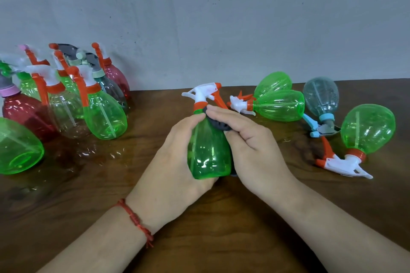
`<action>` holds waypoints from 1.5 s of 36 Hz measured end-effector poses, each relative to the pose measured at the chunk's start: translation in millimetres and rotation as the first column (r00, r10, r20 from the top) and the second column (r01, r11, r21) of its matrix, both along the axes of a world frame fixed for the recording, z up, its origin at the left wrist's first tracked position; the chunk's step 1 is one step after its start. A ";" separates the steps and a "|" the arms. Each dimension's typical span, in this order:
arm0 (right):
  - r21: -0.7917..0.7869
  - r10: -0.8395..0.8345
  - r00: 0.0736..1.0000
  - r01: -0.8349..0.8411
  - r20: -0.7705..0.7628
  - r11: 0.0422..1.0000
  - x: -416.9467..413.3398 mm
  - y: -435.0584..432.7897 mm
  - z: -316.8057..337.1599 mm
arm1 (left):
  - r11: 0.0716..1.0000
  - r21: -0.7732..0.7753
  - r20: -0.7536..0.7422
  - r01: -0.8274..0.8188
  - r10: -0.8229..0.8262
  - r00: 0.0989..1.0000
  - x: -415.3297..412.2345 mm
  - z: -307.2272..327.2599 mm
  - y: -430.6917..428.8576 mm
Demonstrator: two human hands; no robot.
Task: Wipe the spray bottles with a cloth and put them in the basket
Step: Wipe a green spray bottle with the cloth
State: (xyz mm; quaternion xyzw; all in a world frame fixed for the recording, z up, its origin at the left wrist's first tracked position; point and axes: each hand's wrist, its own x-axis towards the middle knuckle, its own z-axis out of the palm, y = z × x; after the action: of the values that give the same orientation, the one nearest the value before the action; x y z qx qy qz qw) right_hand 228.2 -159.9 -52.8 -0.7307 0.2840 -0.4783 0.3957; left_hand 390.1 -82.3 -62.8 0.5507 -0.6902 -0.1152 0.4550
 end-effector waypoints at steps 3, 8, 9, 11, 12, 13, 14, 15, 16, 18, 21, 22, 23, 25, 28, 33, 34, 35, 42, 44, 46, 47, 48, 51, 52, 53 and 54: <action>-0.036 0.009 1.000 -0.010 -0.022 0.999 -1.9 0.7 0.7 | 0.998 -0.019 0.013 -0.062 0.062 0.998 0.4 -1.7 1.0; -0.129 0.061 0.995 -0.070 -0.073 0.989 1.0 6.1 -0.2 | 0.983 0.073 -0.250 -0.169 0.182 0.951 4.5 -3.4 -2.2; -0.152 0.067 0.994 -0.080 -0.088 0.985 1.7 8.1 -0.7 | 0.977 0.081 -0.286 -0.199 0.214 0.934 8.1 -3.7 -3.7; -0.194 0.079 0.991 -0.098 -0.103 0.976 3.1 11.6 -2.3 | 0.962 0.102 -0.333 -0.253 0.273 0.903 16.7 -4.9 -6.5; -0.210 0.090 0.990 -0.111 -0.109 0.971 3.7 13.2 -3.2 | 0.957 0.112 -0.355 -0.267 0.289 0.889 20.5 -5.3 -7.4; -0.219 0.098 0.988 -0.122 -0.115 0.968 4.4 14.4 -4.2 | 0.955 0.116 -0.370 -0.271 0.295 0.881 23.6 -5.5 -8.3; -0.223 0.102 0.988 -0.127 -0.119 0.967 5.0 15.1 -4.9 | 0.956 0.120 -0.373 -0.269 0.295 0.880 25.2 -5.3 -8.5; -0.218 0.102 0.988 -0.126 -0.119 0.968 5.1 15.4 -5.3 | 0.957 0.122 -0.365 -0.265 0.291 0.884 25.2 -4.5 -8.4; -0.208 0.098 0.989 -0.120 -0.114 0.971 5.0 15.2 -5.1 | 0.959 0.118 -0.347 -0.257 0.282 0.894 24.4 -3.3 -7.6; -0.182 0.087 0.992 -0.102 -0.090 0.978 4.5 13.5 -3.8 | 0.969 0.090 -0.284 -0.229 0.245 0.927 21.0 -0.9 -5.0; -0.091 0.067 0.998 -0.068 -0.010 0.994 1.9 8.6 1.2 | 0.986 0.025 -0.116 -0.168 0.169 0.979 12.0 1.6 0.3; -0.036 0.058 0.998 -0.057 0.022 0.998 1.1 7.2 3.5 | 0.990 0.006 -0.059 -0.139 0.139 0.988 8.4 1.6 1.4; 0.031 0.049 0.997 -0.051 0.058 0.998 -0.1 5.4 5.3 | 0.994 -0.003 -0.014 -0.112 0.112 0.994 5.1 1.2 1.9; 0.182 0.057 0.986 -0.085 0.156 0.980 -3.2 0.6 7.5 | 0.998 0.014 -0.007 -0.059 0.059 0.998 0.2 0.6 2.6; 0.343 0.069 0.957 -0.167 0.281 0.924 -5.9 -6.1 9.0 | 0.997 0.079 -0.169 0.011 0.002 0.986 0.7 3.3 4.0; 0.337 0.084 0.933 -0.208 0.349 0.918 -5.1 -7.3 6.0 | 0.992 0.101 -0.302 0.082 -0.048 0.952 -1.1 5.0 4.4; 0.327 0.091 0.934 -0.211 0.346 0.921 -5.3 -6.6 6.4 | 0.991 0.101 -0.307 0.089 -0.054 0.950 -0.9 3.9 3.8; 0.317 0.092 0.938 -0.203 0.334 0.926 -5.5 -6.1 7.0 | 0.990 0.104 -0.301 0.091 -0.056 0.952 0.0 2.4 2.9; 0.111 0.036 0.995 -0.046 0.096 0.993 -1.9 -1.8 2.9 | 0.999 0.015 0.012 -0.033 0.033 0.999 3.5 -2.7 -1.8; 0.085 0.035 0.997 -0.041 0.067 0.996 -1.3 -1.5 2.3 | 0.998 -0.011 0.038 -0.063 0.063 0.997 2.0 -2.0 -0.7; 0.071 0.043 0.997 -0.047 0.058 0.996 -1.3 -0.2 3.4 | 0.994 -0.016 0.022 -0.104 0.104 0.994 2.2 -2.4 0.1; 0.051 0.052 0.998 -0.054 0.041 0.997 -1.2 1.3 3.7 | 0.992 -0.006 -0.017 -0.128 0.128 0.992 2.5 -2.2 0.5; 0.019 0.065 0.998 -0.066 0.018 0.998 -1.2 3.1 3.6 | 0.988 0.011 -0.076 -0.154 0.155 0.985 3.6 -2.2 0.1; -0.079 0.106 0.993 -0.110 -0.051 0.991 -0.8 10.1 -0.1 | 0.973 0.065 -0.243 -0.219 0.229 0.943 11.3 -1.2 -3.3; -0.113 0.109 0.991 -0.117 -0.071 0.987 -0.1 11.8 -1.2 | 0.966 0.079 -0.271 -0.248 0.260 0.927 15.4 -1.0 -4.7; -0.149 0.109 0.990 -0.122 -0.091 0.981 1.2 13.4 -2.4 | 0.958 0.089 -0.296 -0.272 0.286 0.911 20.0 -1.1 -5.6; -0.178 0.111 0.988 -0.130 -0.109 0.976 2.7 14.6 -3.4 | 0.954 0.097 -0.324 -0.285 0.301 0.897 24.0 -1.4 -6.4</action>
State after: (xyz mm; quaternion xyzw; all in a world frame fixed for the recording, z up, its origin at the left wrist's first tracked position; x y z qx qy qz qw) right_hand 230.9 -145.3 -56.2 -0.8027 0.2129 -0.4410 0.3403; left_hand 414.1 -88.7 -64.2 0.6311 -0.5090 -0.1538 0.5648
